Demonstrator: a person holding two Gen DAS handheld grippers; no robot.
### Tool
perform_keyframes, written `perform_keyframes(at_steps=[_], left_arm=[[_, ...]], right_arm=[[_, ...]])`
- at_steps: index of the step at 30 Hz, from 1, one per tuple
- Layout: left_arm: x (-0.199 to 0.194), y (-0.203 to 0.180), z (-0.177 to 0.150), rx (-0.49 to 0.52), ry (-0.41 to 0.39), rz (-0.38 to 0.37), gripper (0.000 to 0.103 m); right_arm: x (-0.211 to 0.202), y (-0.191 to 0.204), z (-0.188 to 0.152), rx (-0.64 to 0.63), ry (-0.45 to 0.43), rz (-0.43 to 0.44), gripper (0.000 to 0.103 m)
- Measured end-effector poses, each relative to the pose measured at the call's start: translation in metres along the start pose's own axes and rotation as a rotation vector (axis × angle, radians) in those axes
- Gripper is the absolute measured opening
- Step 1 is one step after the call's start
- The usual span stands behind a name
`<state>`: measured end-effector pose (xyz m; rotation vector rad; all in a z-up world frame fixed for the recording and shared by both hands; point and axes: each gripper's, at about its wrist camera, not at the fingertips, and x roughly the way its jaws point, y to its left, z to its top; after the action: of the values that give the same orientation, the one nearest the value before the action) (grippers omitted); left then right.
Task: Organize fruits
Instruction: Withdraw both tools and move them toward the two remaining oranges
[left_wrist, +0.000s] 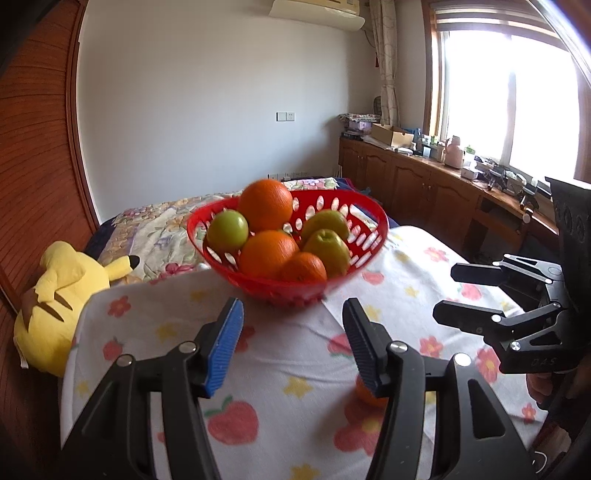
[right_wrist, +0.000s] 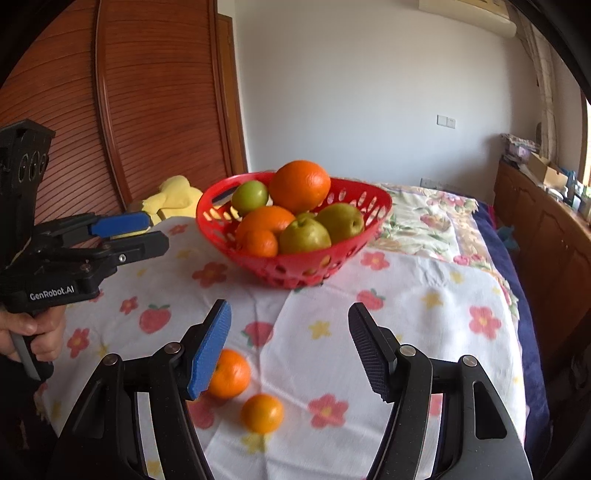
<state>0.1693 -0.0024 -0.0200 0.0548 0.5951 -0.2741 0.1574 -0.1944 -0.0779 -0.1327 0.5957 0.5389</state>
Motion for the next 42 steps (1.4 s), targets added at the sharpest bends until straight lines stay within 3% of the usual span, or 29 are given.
perform_keyframes(at_steps=[9, 17, 25, 38, 42], left_arm=[[-0.005, -0.018, -0.027, 0.008, 0.035, -0.012, 0.059], [0.005, -0.028, -0.048, -0.002, 0.077, -0.027, 0.059], [0.01, -0.033, -0.057, -0.002, 0.091, -0.039, 0.059], [0.014, -0.035, -0.06, 0.006, 0.104, -0.048, 0.059], [0.015, -0.039, -0.059, 0.012, 0.11, -0.057, 0.059]], right_arm=[[-0.008, 0.008, -0.032, 0.027, 0.032, 0.005, 0.068], [0.001, 0.01, -0.052, 0.048, 0.088, 0.015, 0.059], [0.014, 0.013, -0.061, 0.046, 0.149, 0.027, 0.048], [0.029, 0.015, -0.066, 0.063, 0.212, 0.056, 0.047], [0.033, 0.014, -0.067, 0.059, 0.233, 0.056, 0.033]])
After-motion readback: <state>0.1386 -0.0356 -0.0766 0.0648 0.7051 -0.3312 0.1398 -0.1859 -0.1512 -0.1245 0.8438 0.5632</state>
